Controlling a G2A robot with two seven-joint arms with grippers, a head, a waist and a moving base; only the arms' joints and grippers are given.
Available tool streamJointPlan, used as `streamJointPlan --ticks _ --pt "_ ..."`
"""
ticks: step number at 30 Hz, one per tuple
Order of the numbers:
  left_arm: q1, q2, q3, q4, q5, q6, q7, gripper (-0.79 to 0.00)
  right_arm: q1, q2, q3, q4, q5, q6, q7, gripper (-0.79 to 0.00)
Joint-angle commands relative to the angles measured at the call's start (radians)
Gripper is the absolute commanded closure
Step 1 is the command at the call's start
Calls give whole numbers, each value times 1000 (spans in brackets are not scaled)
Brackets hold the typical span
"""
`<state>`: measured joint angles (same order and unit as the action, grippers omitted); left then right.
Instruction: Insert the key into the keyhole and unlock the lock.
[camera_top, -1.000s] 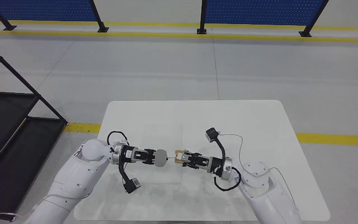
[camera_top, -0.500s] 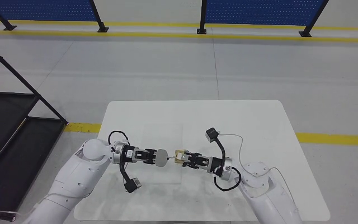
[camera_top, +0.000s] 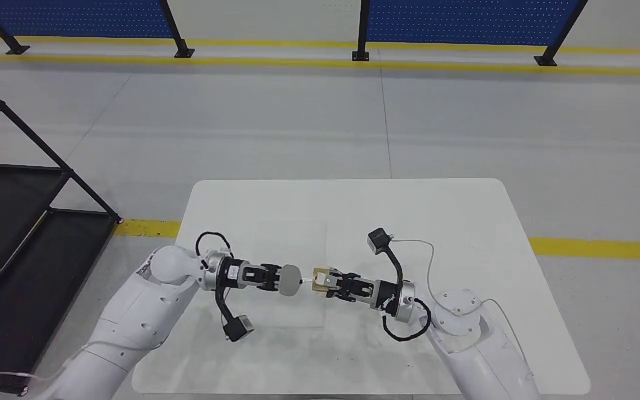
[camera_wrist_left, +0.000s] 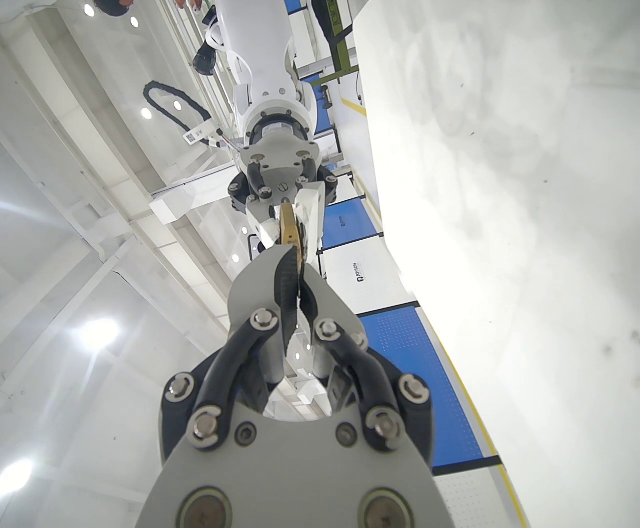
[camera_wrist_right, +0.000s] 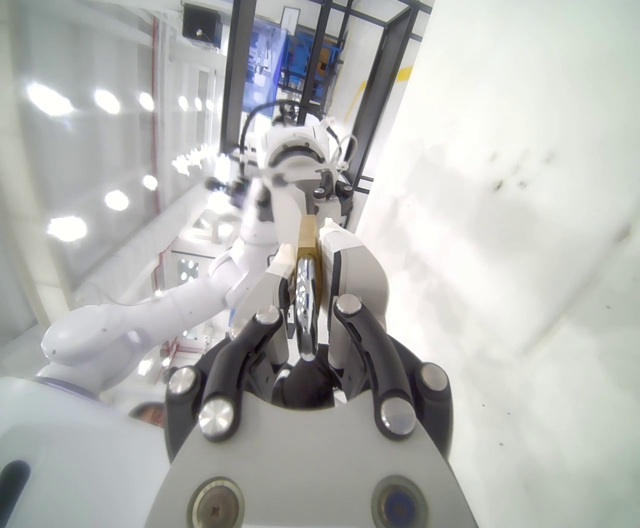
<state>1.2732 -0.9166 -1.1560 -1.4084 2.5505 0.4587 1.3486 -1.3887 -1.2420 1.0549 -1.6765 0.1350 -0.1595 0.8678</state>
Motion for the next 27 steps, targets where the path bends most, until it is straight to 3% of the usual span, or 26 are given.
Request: streamJointPlan --ticks 1,27 --pt "-6 -1 6 4 0 -1 -2 0 0 0 0 0 0 0 0 0" --pt "-46 -5 49 11 3 -9 -14 0 0 0 0 0 0 0 0 0"
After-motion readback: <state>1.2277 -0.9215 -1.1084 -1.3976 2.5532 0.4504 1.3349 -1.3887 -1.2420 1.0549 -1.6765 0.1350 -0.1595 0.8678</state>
